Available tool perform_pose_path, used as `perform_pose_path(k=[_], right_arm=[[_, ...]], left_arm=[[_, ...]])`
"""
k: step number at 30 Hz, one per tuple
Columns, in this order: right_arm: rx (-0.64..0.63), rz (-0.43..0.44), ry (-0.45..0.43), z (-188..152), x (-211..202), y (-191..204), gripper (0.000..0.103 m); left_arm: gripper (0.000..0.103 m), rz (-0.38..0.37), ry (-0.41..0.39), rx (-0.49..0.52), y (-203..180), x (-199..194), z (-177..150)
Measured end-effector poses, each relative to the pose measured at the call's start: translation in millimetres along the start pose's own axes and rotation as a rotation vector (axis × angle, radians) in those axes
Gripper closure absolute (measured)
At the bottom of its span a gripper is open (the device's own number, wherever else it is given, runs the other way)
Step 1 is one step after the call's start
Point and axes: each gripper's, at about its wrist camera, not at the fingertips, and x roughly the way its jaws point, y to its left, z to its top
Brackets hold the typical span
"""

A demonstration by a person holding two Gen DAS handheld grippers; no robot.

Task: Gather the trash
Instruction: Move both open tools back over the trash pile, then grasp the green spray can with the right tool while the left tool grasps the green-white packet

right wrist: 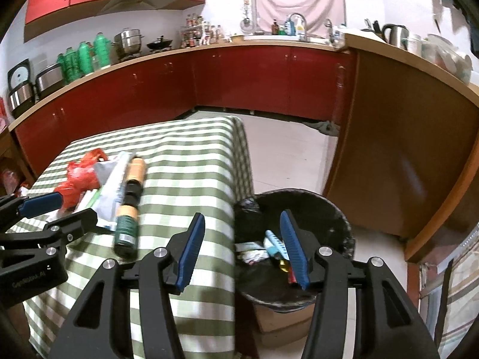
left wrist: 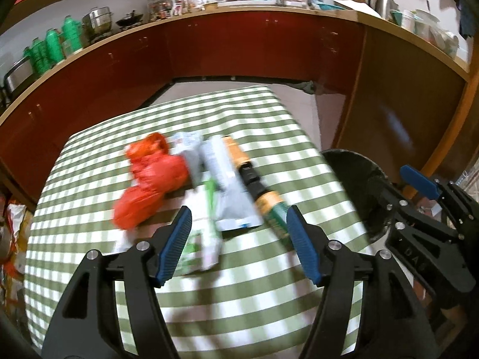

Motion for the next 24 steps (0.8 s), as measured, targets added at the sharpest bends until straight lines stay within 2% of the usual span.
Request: perform_pose_path(k=[12, 24], right_arm=[[-0.066, 0.068, 0.019, 7, 3, 50, 0.050], [-0.147, 0.098, 0.107, 4, 22, 87, 0.050]], left_arm=[[0.037, 0.066, 0.022, -0.086, 58, -2, -20], [0.031, 0.057, 0.033, -0.127, 81, -1, -30]])
